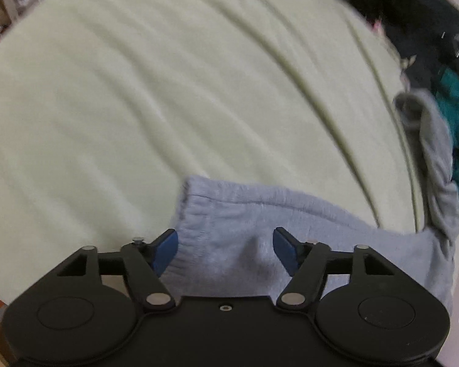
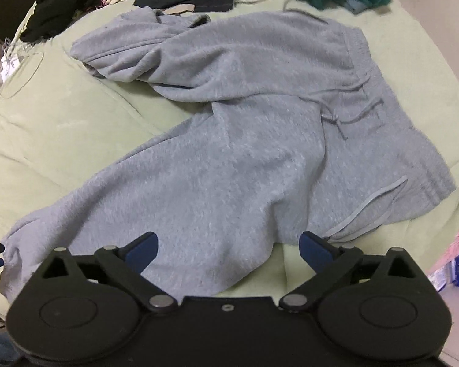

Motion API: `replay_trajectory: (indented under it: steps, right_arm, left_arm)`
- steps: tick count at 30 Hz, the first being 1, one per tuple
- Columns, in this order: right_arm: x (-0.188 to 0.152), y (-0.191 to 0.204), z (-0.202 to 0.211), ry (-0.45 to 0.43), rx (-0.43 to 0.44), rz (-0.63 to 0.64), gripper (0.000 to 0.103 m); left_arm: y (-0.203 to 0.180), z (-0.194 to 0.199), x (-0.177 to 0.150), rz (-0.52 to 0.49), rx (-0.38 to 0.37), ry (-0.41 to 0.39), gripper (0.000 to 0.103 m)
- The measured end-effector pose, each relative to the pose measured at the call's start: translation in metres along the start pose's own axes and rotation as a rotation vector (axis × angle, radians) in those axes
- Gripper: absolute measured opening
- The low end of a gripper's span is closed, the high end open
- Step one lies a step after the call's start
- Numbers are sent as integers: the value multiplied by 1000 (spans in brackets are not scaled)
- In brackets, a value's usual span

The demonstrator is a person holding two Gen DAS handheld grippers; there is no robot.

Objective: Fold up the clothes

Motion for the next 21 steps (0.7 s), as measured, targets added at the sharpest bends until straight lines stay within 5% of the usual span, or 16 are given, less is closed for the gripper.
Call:
replay_trajectory:
  steps: [2, 7, 11, 18, 21]
  right_arm:
    - [2, 5, 3, -14, -24, -1, 102]
    - [5, 23, 6, -11, -26, -32, 102]
    - [4, 38, 10, -17, -27, -29, 102]
    - [-18, 42, 11, 24, -26, -89, 102]
    - [-34, 38, 7, 57, -36, -140, 102]
  left_arm:
    - [-4, -6, 3, -37, 14, 15, 74]
    - [-8, -18, 12, -117, 76, 31, 55]
    - [-2, -18, 21, -128, 105, 3, 1]
    - [-9, 15, 56, -299, 98, -128, 0]
    - [-5, 25, 75, -299, 69, -133, 0]
Point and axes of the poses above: each gripper's, at about its wrist camera, not at the fingertips, and z roughly against the way its jaws point, y to its left, x to its top, the point moved 9 cm from there along -z, roughly the way its jaws point, and after that the axes turned 11 degrees about z, right-handed, at the moved point
